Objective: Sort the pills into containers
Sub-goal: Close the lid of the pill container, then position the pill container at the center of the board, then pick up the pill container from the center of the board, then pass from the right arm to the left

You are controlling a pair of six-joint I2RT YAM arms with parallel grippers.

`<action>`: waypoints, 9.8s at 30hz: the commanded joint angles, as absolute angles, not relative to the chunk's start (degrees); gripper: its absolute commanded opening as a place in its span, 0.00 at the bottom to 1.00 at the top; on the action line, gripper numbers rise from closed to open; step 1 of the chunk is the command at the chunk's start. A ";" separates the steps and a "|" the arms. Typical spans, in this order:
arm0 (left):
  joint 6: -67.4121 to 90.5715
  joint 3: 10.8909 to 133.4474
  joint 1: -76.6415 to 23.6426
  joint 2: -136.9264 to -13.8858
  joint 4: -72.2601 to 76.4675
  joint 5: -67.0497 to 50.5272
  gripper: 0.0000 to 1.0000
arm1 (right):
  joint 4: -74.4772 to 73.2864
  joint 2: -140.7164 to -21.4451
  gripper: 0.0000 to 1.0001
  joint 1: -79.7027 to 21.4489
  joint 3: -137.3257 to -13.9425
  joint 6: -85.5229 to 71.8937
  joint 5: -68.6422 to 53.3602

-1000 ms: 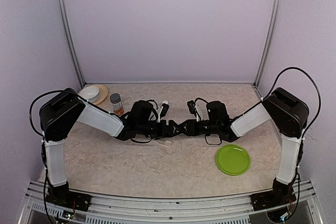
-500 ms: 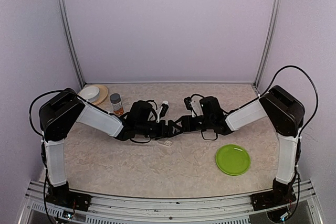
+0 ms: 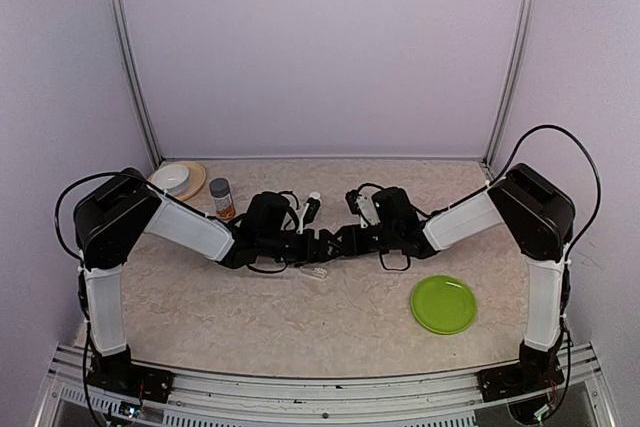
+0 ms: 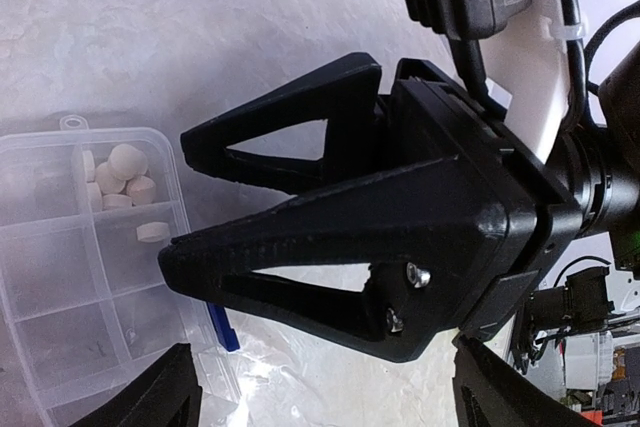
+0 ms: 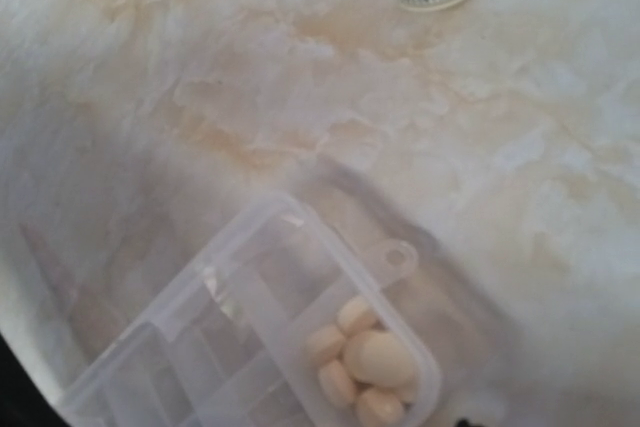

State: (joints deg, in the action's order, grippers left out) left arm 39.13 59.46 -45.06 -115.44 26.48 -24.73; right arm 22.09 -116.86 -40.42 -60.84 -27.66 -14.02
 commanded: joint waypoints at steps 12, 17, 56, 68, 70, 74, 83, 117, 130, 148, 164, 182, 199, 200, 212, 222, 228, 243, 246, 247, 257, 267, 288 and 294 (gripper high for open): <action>38.18 57.78 -44.12 -113.30 23.92 -25.29 0.85 | 20.64 -113.02 0.56 -41.56 -56.02 -27.46 -11.63; 38.15 57.81 -43.95 -113.37 24.00 -25.31 0.85 | 20.38 -112.42 0.56 -41.79 -55.31 -27.27 -11.52; 29.37 64.11 -41.92 -108.22 10.20 -22.15 0.87 | 13.04 -107.08 0.84 -33.58 -60.24 0.11 -20.26; 30.69 59.72 -40.59 -107.93 12.46 -20.69 0.91 | 9.80 -113.03 0.86 -33.57 -66.20 2.37 -29.28; 30.80 59.98 -39.99 -108.58 13.11 -22.76 0.91 | 7.98 -111.34 0.91 -33.57 -66.07 6.99 -27.04; 29.92 62.30 -39.81 -109.71 10.77 -22.53 0.88 | 4.33 -109.48 0.96 -33.45 -66.02 15.83 -20.44; 28.82 61.13 -40.52 -108.93 8.58 -17.89 0.85 | 1.98 -116.20 0.93 -32.74 -71.50 9.55 -26.07; 28.14 49.22 -38.73 -98.35 10.53 -11.43 0.87 | 2.93 -122.47 0.86 -34.34 -71.75 -2.18 -46.24; 24.36 49.53 -36.76 -95.84 8.85 -12.19 0.88 | 2.35 -118.30 0.83 -41.89 -66.63 -1.06 -44.95; 28.23 43.63 -37.23 -88.37 9.05 -11.52 0.87 | 1.61 -111.61 0.80 -50.17 -58.75 5.41 -40.35; 34.15 39.77 -45.97 -86.35 12.67 -15.23 0.70 | 5.83 -111.26 0.95 -48.10 -61.65 20.22 -26.12; 39.43 33.84 -45.98 -89.50 21.14 -17.41 0.68 | 9.14 -118.02 0.94 -48.27 -66.64 29.06 -35.86; 40.70 33.92 -45.79 -94.92 23.21 -18.37 0.67 | 8.24 -122.04 0.89 -49.55 -69.96 28.56 -35.04; 40.65 33.93 -45.75 -94.83 23.23 -18.37 0.67 | 8.11 -122.45 0.87 -49.56 -70.46 28.56 -35.13; 40.43 32.97 -45.09 -93.01 23.39 -18.59 0.67 | 7.11 -124.32 0.73 -49.86 -71.68 29.29 -35.94; 40.58 32.11 -44.41 -90.08 23.11 -18.60 0.68 | 6.91 -123.76 0.59 -50.60 -70.74 30.08 -34.87; 38.89 31.91 -43.62 -86.22 21.48 -17.44 0.76 | 7.33 -122.36 0.52 -50.61 -69.91 28.76 -35.35; 27.86 25.90 -42.53 -74.93 21.80 -7.80 0.99 | 12.73 -114.52 0.50 -48.52 -65.31 15.59 -34.56; 26.19 24.38 -42.71 -74.97 24.55 -8.38 0.99 | 12.09 -113.10 0.50 -48.41 -65.46 13.83 -33.24; 26.56 23.93 -42.60 -75.05 25.09 -7.72 0.99 | 11.83 -112.47 0.50 -48.45 -65.48 13.33 -32.51; 44.98 21.87 -35.70 -80.88 36.14 -22.40 0.99 | 13.28 -105.76 0.50 -48.45 -61.36 14.28 -27.34; 57.63 22.41 -34.89 -88.54 52.92 -35.30 0.86 | 13.90 -104.83 0.50 -49.77 -59.96 16.39 -25.12; 63.97 22.58 -33.93 -94.27 62.25 -37.65 0.42 | 18.06 -104.13 0.50 -51.84 -57.16 18.37 -23.59; 64.74 22.26 -33.75 -94.38 62.84 -37.45 0.31 | 19.18 -103.33 0.51 -51.81 -56.23 18.13 -22.74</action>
